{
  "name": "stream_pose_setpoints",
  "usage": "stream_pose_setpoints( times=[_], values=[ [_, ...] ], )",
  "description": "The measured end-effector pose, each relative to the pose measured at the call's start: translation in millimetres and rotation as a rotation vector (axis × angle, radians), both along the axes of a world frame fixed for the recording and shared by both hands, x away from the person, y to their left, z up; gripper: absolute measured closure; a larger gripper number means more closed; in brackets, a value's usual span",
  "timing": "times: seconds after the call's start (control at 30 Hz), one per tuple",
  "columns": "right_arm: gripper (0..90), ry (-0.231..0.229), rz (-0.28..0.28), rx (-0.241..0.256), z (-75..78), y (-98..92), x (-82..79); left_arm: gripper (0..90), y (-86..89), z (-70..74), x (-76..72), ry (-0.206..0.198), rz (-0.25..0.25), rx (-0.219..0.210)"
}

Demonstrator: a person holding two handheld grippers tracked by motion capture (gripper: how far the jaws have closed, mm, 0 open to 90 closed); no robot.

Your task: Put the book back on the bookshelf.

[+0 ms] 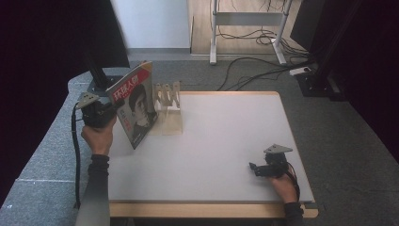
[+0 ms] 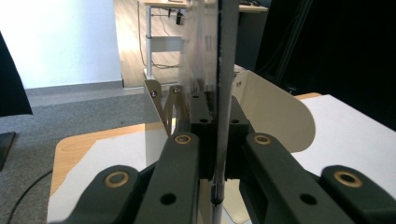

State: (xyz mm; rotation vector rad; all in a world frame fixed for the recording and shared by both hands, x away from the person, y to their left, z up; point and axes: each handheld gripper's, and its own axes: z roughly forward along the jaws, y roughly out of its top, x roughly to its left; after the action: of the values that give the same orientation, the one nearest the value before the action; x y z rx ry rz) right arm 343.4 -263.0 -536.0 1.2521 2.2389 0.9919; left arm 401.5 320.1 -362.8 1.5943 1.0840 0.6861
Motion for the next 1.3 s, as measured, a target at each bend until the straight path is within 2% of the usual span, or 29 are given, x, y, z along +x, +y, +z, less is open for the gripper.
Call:
stream_pose_setpoints(
  times=[0.1, 0.2, 0.33, 0.43, 0.6, 0.8, 1.1, 1.23, 1.3],
  values=[
    [7.5, 0.000, 0.001, 0.000, 0.0, -0.1, 0.0, 86.4, 3.2, -8.2, 1.6, 0.025, 0.017, 0.024],
    [7.5, 0.002, 0.000, 0.000, 0.1, 0.0, 0.1, 85.9, 9.0, -12.6, 0.0, 0.029, 0.014, 0.003],
    [7.5, 0.001, 0.000, 0.000, 0.2, 0.1, 0.1, 83.0, 12.2, -10.8, 0.4, 0.064, 0.020, 0.011],
    [7.5, 0.001, 0.000, 0.000, 0.3, 0.1, 0.2, 75.1, 12.2, -9.4, -0.6, 0.069, 0.021, 0.027],
    [7.5, 0.001, 0.001, 0.000, 0.4, 0.2, 0.3, 56.8, 13.9, -8.1, -3.4, 0.084, 0.026, 0.039],
    [7.5, 0.001, 0.001, -0.001, 0.5, 0.2, 0.4, 41.5, 12.6, -7.2, -10.7, 0.097, 0.013, 0.061],
    [7.5, 0.001, 0.001, -0.002, 0.6, 0.3, 0.4, 21.2, 11.7, -1.6, -29.6, 0.112, -0.026, 0.058],
    [7.5, -0.001, 0.002, -0.003, 0.5, 0.2, 0.6, 14.4, 9.6, -0.6, -43.0, 0.124, -0.043, 0.065],
    [7.6, 0.002, 0.000, -0.002, 0.6, 0.4, 0.3, 13.8, 9.4, -1.3, -49.2, 0.133, -0.059, 0.073]
  ],
)
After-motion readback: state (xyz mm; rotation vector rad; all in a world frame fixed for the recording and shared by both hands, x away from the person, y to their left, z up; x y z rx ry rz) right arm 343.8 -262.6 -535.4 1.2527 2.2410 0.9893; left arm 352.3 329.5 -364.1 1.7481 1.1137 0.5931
